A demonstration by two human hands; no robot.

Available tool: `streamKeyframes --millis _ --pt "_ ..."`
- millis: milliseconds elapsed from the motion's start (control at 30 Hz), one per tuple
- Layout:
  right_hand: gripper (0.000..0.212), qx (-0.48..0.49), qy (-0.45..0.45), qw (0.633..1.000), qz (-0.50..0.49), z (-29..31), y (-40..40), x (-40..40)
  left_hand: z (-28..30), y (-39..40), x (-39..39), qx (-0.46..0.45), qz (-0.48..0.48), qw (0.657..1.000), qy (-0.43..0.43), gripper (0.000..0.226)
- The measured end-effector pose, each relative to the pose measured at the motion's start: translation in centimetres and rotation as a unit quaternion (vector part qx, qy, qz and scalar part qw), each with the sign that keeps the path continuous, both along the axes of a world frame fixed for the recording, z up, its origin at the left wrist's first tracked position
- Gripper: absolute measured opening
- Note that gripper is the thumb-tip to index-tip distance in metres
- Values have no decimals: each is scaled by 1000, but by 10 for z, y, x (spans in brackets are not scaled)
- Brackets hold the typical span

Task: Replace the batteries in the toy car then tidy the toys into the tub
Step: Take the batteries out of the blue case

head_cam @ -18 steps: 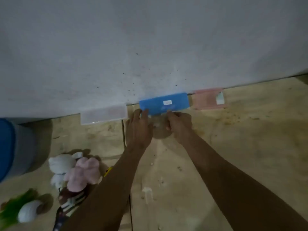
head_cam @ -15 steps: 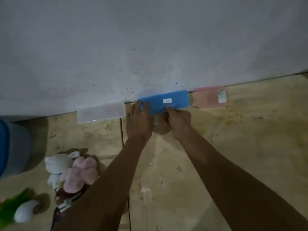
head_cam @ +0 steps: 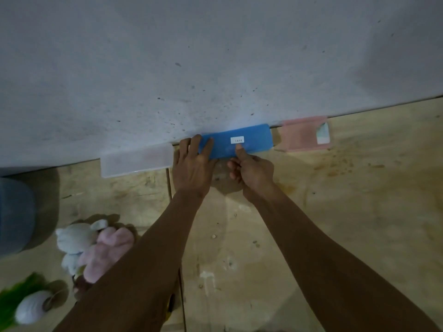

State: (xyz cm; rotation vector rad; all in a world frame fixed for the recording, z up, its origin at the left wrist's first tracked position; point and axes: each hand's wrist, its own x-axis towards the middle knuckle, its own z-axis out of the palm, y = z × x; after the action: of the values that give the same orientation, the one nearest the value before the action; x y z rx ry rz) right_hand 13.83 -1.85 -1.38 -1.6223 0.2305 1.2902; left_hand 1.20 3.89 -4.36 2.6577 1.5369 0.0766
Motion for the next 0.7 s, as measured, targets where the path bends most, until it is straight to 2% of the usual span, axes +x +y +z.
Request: streamKeyframes --millis 267,433,567,633,700 --pt "27 -37 21 999 -3 15 10 7 6 -1 0 -4 4 1000 -8 58" --pt "24 19 32 997 62 26 18 23 13 -4 1 -5 25 997 -76 78" --pt "14 56 -43 986 153 32 34 45 13 -9 -12 71 25 995 -59 78" --pt "7 57 -99 969 220 35 39 58 13 -6 -17 74 29 996 -41 83" --pt "8 58 -154 946 278 32 36 68 13 -2 -20 73 25 997 -26 86"
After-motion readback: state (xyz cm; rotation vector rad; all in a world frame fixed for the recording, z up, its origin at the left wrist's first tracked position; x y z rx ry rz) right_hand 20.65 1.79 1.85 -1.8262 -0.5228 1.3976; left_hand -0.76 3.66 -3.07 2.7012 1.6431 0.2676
